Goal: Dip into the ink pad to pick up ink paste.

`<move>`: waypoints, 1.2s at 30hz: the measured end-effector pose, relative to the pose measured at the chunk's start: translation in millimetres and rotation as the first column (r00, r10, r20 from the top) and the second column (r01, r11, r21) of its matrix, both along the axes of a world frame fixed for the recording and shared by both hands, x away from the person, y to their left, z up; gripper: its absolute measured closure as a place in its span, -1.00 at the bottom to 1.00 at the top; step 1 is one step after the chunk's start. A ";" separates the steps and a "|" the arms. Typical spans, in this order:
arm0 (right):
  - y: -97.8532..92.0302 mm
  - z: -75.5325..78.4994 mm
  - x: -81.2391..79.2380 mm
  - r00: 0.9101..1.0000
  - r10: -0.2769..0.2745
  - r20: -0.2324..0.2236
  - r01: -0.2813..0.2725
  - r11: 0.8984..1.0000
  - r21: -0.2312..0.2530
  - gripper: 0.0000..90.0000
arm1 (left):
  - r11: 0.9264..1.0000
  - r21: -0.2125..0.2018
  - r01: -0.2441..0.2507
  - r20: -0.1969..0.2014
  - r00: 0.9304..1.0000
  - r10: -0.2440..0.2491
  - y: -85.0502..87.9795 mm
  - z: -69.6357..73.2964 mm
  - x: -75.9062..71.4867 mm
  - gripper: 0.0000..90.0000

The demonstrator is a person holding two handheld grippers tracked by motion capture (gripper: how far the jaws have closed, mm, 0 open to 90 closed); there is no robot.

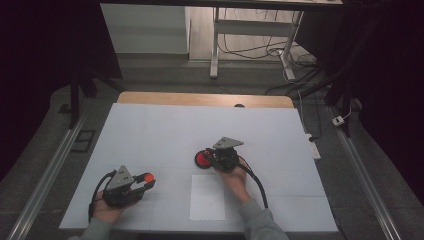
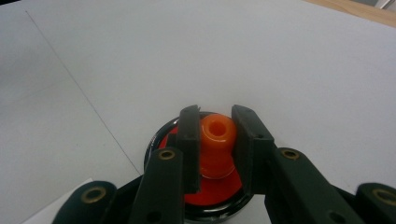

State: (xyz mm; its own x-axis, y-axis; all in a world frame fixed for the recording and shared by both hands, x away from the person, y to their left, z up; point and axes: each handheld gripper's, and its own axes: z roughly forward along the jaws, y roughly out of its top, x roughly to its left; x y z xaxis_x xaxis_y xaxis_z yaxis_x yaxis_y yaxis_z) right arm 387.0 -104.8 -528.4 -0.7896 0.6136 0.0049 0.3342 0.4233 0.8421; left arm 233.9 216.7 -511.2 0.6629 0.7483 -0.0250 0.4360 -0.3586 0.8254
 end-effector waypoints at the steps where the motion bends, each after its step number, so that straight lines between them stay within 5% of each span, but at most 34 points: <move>1: 0.0 0.3 0.4 1.000 -0.001 -0.002 0.001 1.000 -0.001 0.62 | 1.000 0.000 0.000 0.000 1.000 0.000 0.0 0.0 0.0 0.45; 8: -0.5 2.1 1.2 1.000 0.007 0.006 -0.007 1.000 -0.010 0.61 | 1.000 -0.002 -0.003 0.000 1.000 0.003 0.6 -0.4 0.5 0.45; 13: -11.0 13.2 -1.2 1.000 0.000 0.018 -0.001 0.996 0.091 0.61 | 1.000 -0.003 -0.007 -0.002 1.000 0.007 2.2 -1.0 1.2 0.45; 36: -41.3 31.4 -21.9 0.999 0.028 0.027 -0.032 0.990 0.139 0.61 | 1.000 0.000 -0.006 -0.003 1.000 0.006 0.2 -1.1 1.6 0.45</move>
